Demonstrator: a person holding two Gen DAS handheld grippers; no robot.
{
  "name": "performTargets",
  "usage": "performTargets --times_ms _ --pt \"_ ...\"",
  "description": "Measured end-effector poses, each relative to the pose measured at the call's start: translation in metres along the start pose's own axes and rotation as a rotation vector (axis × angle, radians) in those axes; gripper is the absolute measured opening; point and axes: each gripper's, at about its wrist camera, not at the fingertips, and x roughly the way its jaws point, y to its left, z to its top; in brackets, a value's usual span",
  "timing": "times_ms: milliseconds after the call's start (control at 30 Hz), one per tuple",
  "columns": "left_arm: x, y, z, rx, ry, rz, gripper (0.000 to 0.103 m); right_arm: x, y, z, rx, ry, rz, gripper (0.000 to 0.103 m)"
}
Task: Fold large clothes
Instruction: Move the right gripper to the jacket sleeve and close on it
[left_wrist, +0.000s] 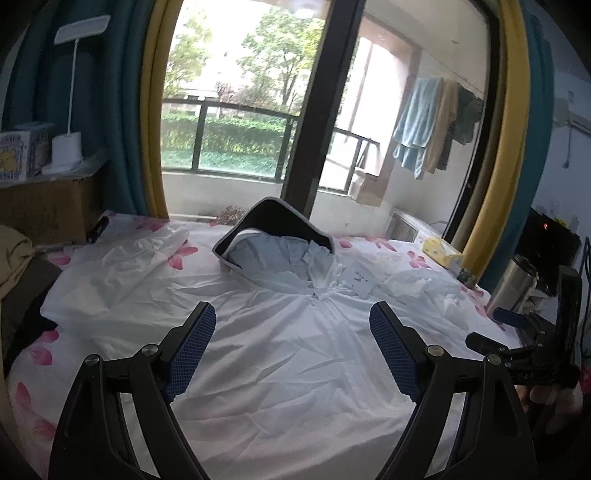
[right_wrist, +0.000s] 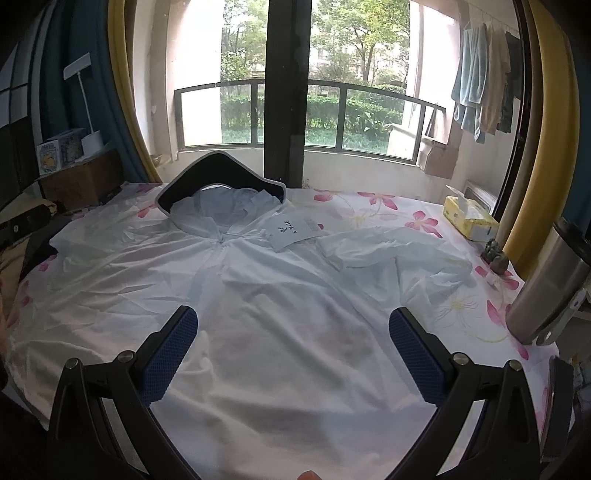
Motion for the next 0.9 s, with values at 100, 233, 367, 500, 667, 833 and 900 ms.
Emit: performTargets --times_ms 100,233,367,500,667,833,900 --pt "0.01 0.003 0.001 -0.01 0.019 0.009 0.088 0.008 -0.005 0.003 -0.034 0.011 -0.007 0.102" --pt "0.023 0.004 0.001 -0.007 0.041 0.024 0.088 0.024 -0.014 0.006 -0.062 0.037 -0.013 0.102" --pt "0.04 0.009 0.0 -0.009 0.07 0.049 0.088 0.045 -0.025 0.011 -0.093 0.067 -0.012 0.088" --pt "0.059 0.017 -0.002 -0.02 0.097 0.078 0.088 0.072 -0.034 0.016 -0.126 0.114 -0.008 0.076" --pt "0.082 0.022 -0.005 -0.032 0.139 0.091 0.088 0.103 -0.036 0.023 -0.193 0.16 0.016 0.066" --pt "0.104 0.029 -0.01 -0.042 0.183 0.107 0.088 0.134 -0.041 0.034 -0.24 0.188 0.016 0.059" --pt "0.111 0.034 -0.012 -0.05 0.199 0.117 0.088 0.143 -0.044 0.036 -0.25 0.196 0.014 0.056"
